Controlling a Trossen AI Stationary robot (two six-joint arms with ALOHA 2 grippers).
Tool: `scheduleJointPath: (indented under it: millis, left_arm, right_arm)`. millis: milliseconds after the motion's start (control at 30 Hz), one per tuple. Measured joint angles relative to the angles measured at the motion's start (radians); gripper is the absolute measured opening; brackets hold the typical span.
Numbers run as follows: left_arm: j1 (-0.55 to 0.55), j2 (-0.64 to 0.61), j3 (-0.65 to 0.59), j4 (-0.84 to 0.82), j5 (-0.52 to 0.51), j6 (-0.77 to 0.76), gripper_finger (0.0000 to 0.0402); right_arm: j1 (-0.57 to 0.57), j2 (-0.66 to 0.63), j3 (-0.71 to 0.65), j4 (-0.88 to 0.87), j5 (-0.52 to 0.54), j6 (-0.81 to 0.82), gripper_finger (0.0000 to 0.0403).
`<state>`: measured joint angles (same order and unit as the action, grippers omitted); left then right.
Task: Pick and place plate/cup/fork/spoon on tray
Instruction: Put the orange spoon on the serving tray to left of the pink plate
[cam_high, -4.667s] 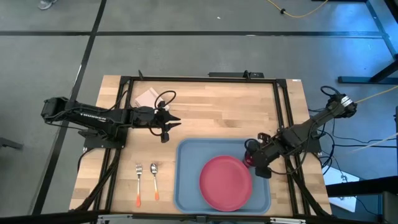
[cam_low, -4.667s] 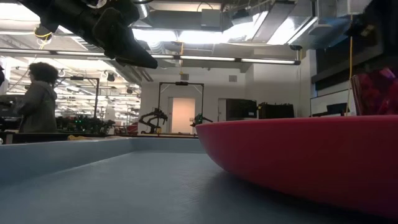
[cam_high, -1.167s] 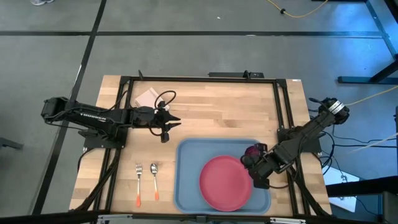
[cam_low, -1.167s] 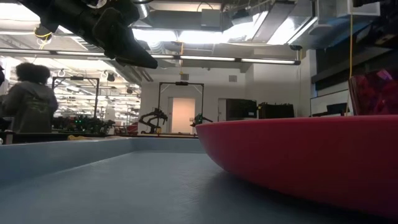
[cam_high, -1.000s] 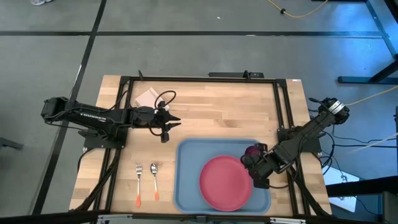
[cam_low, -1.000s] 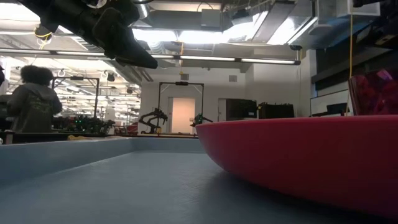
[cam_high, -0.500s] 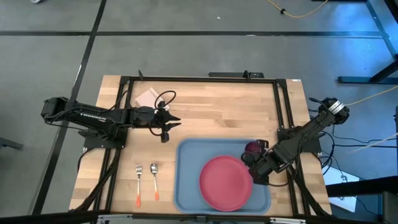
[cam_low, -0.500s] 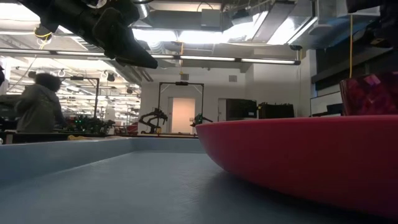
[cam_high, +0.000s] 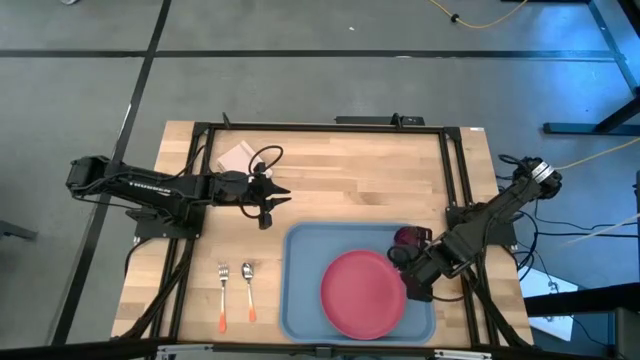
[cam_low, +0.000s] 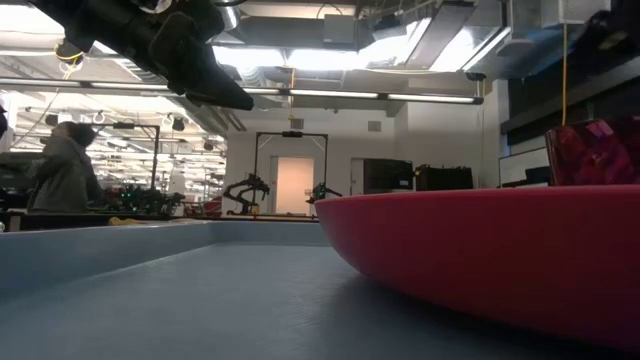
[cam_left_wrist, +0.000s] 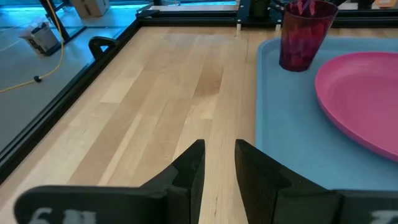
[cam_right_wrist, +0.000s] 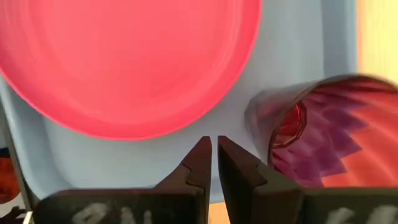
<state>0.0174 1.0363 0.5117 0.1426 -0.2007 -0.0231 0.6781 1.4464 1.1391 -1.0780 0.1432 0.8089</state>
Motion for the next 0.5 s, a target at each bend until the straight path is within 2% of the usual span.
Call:
scheduleJointPath:
  millis: [200, 433, 500]
  left_arm:
    - [0.000, 0.000, 0.000, 0.000, 0.000, 0.000, 0.0082]
    - [0.000, 0.000, 0.000, 0.000, 0.000, 0.000, 0.0082]
    - [0.000, 0.000, 0.000, 0.000, 0.000, 0.000, 0.0082]
  right_arm:
    - [0.001, -0.001, 0.023, -0.003, 0.091, -0.049, 0.0033]
    - [-0.005, -0.070, 0.024, -0.003, 0.089, -0.416, 0.0033]
    - [-0.006, -0.108, 0.014, 0.006, 0.088, -0.405, 0.0033]
